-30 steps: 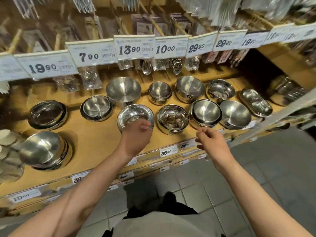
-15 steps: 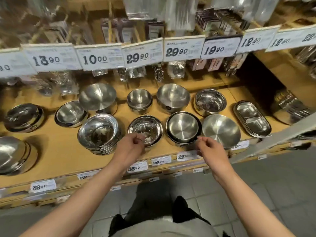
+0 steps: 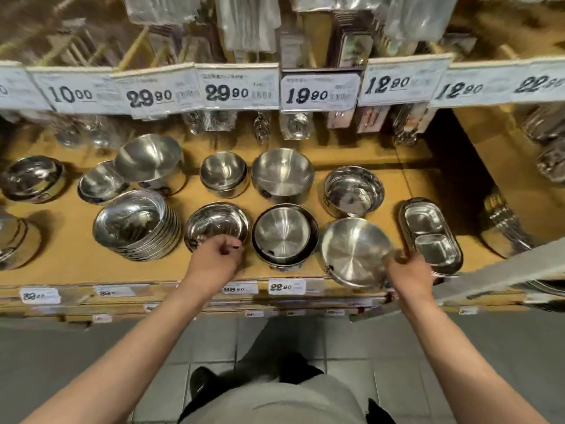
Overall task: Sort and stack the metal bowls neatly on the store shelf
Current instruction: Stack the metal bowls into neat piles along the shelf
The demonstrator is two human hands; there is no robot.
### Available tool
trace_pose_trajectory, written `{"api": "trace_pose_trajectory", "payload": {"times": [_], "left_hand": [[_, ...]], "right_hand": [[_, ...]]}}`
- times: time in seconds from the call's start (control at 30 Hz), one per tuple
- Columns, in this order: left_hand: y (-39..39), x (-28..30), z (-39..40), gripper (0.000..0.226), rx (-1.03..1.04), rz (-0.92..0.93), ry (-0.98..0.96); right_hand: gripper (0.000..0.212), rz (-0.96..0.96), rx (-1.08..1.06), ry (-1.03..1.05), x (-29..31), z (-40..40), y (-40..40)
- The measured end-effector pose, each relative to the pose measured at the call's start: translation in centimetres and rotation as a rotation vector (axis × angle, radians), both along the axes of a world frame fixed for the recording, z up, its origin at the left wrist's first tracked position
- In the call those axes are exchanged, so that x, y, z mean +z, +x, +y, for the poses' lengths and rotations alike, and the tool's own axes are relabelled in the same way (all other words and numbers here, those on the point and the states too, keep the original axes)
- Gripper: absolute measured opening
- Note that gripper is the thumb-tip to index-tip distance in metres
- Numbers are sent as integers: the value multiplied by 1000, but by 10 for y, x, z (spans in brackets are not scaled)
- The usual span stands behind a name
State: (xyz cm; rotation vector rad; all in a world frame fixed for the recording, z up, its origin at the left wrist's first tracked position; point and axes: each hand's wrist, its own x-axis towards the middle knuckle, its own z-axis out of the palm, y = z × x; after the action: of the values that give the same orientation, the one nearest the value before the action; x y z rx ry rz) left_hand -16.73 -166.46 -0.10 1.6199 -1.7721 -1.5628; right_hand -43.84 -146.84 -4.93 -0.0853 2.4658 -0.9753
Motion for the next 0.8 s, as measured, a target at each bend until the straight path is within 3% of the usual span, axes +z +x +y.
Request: {"api": "trace_pose_trajectory", "payload": {"times": [0.13, 0.27, 0.6, 0.73, 0.8], "left_hand": [[-17, -5, 13, 15, 35, 25, 94], [-32, -8, 16, 15, 33, -6, 84], [-46, -12, 19, 34, -50, -187, 7], [-48, -12, 21, 39, -75, -199, -4], [-47, -11, 23, 42, -77, -190, -4]], "right_hand": [[33, -67, 130, 35, -4, 1, 4], [9, -137, 112, -11, -9, 1, 3], [24, -87, 66, -127, -5, -6, -24], [21, -13, 68, -136, -2, -16, -35], [10, 19, 90, -139, 2, -23, -38]]}}
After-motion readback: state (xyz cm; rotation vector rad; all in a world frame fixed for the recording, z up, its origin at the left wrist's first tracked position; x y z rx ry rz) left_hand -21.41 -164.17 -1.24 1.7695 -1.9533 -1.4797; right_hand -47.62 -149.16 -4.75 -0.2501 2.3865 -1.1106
